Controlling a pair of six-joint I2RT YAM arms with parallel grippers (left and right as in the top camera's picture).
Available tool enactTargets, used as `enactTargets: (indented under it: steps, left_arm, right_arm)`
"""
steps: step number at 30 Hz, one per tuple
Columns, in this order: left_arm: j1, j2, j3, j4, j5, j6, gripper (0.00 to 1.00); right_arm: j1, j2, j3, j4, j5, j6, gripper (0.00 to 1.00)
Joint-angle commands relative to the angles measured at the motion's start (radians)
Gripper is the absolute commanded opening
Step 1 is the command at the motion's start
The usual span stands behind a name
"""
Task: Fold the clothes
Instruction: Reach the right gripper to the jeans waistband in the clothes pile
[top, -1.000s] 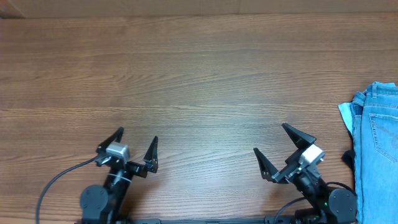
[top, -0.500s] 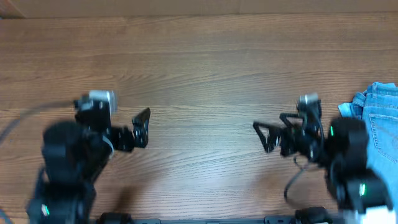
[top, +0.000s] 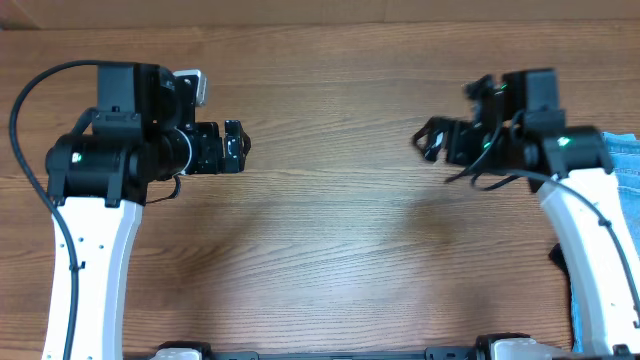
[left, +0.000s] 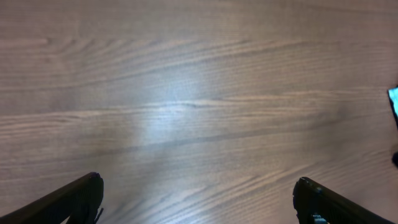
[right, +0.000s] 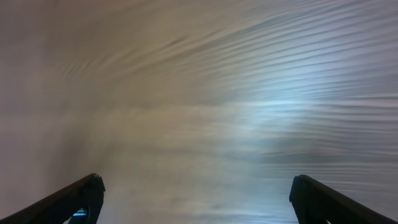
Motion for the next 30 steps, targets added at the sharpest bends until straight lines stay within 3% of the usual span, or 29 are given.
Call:
enactTargets:
  steps: [1, 7, 14, 30]
  left_arm:
    - [0.0, 0.011, 0.032, -0.021, 0.032, 0.037, 1.0]
    - [0.0, 0.013, 0.032, -0.016, 0.025, 0.042, 1.0]
    - [0.0, 0.014, 0.032, -0.003, 0.025, 0.042, 1.0]
    - [0.0, 0.014, 0.032, 0.003, 0.075, 0.03, 1.0]
  right_arm:
    - [-0.133, -0.001, 0.095, 0.011, 0.231, 0.125, 1.0]
    - [-0.408, 0.069, 0.095, 0.082, 0.319, 0.19, 1.0]
    - [-0.572, 0.268, 0.095, 0.194, 0.322, 0.19, 0.99]
    - [-0.555, 0.616, 0.095, 0.365, 0.413, 0.133, 0.99]
